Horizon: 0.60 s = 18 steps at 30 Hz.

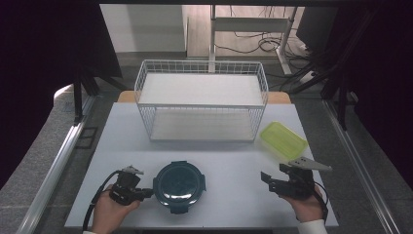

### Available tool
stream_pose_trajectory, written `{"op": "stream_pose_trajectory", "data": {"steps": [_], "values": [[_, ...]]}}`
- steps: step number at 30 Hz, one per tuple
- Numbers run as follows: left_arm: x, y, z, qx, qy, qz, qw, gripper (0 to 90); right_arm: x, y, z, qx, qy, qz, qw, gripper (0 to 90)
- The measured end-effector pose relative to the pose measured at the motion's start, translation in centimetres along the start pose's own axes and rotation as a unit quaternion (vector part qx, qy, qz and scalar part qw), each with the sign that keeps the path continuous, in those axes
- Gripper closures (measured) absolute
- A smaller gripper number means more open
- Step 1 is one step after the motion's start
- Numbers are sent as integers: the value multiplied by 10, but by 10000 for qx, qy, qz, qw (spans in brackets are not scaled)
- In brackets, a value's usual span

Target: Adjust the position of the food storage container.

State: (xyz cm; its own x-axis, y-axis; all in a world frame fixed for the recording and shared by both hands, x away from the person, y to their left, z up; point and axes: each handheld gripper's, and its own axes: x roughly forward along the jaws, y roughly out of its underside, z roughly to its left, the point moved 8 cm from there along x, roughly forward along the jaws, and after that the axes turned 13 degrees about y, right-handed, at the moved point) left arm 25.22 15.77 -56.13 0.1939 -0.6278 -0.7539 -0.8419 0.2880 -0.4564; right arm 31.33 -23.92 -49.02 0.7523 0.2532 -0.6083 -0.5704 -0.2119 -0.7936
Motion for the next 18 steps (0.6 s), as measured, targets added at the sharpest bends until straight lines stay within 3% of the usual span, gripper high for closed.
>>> {"op": "stream_pose_trajectory", "data": {"steps": [18], "values": [[11,-10,-8,42,58,-19,10000,900,0,1,0,-5,-7,18,10000,215]]}}
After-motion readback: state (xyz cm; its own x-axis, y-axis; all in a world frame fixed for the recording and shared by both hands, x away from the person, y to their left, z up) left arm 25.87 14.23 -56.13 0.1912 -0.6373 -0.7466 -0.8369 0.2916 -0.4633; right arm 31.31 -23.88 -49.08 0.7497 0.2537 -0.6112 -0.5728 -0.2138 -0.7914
